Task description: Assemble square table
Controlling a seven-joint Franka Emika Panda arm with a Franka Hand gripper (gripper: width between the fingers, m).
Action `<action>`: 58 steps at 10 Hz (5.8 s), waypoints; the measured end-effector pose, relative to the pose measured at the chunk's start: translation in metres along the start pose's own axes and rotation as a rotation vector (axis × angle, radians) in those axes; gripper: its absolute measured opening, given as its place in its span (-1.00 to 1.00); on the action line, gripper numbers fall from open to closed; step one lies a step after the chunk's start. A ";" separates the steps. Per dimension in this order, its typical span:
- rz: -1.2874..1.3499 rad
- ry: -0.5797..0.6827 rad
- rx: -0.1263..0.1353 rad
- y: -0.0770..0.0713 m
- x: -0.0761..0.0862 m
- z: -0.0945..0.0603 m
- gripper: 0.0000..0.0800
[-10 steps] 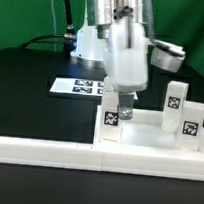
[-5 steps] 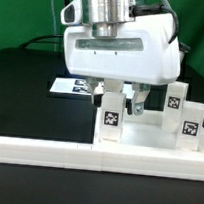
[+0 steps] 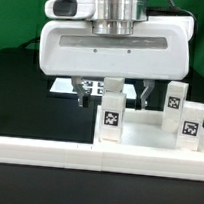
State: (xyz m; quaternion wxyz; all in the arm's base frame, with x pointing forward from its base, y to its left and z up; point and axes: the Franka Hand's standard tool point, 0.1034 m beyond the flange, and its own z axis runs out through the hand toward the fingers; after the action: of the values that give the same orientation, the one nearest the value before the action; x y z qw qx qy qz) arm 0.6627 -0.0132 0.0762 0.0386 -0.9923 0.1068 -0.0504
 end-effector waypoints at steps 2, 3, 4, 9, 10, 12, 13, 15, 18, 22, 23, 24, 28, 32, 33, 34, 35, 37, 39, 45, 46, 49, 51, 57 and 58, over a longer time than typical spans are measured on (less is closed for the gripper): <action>0.002 0.000 0.000 0.000 0.000 0.000 0.03; 0.113 0.000 0.002 0.000 0.000 0.000 0.03; 0.183 0.000 0.002 0.000 0.000 0.000 -0.28; 0.872 0.023 -0.022 -0.008 -0.002 0.002 -0.28; 1.092 0.022 -0.008 -0.008 -0.001 0.003 -0.28; 1.476 0.007 0.074 -0.006 -0.001 0.002 -0.27; 1.519 -0.002 0.084 -0.005 -0.001 0.002 -0.27; 1.536 -0.002 0.084 -0.006 -0.001 0.003 -0.05; 1.003 0.029 0.074 -0.013 0.000 0.000 0.58; 0.532 0.035 0.051 -0.006 -0.001 0.002 0.62; 0.405 0.040 0.029 -0.003 0.000 0.002 0.62; 0.120 0.045 -0.017 0.001 0.004 0.002 0.62; 0.011 -0.003 -0.022 0.002 0.008 0.004 0.33; 0.280 -0.001 -0.021 0.002 0.007 0.005 -0.28; 0.403 0.002 -0.020 0.000 0.007 0.005 -0.28; 0.581 0.008 -0.027 -0.001 0.007 0.005 -0.28; 0.752 0.010 -0.033 -0.001 0.006 0.006 -0.28; 1.106 -0.017 -0.041 -0.002 0.006 0.006 -0.28; 1.506 -0.020 0.030 -0.003 0.004 0.007 -0.28; 1.658 -0.029 0.042 -0.004 0.003 0.007 0.46; 1.414 0.007 0.013 -0.010 0.001 0.009 0.57; 0.985 0.032 0.013 -0.016 0.002 0.008 0.62; 0.870 0.033 0.010 -0.015 0.003 0.008 0.62; 0.397 0.047 -0.054 -0.015 0.005 0.006 0.59; 0.478 0.049 -0.052 -0.015 0.005 0.006 0.15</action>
Offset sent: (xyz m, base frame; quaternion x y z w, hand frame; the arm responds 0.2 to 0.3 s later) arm 0.0000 0.0000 0.0000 0.0000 0.0000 0.1938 0.9810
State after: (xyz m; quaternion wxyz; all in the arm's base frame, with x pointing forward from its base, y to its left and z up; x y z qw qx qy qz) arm 0.6716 0.0007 0.0721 0.0213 -0.9379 0.3410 -0.0610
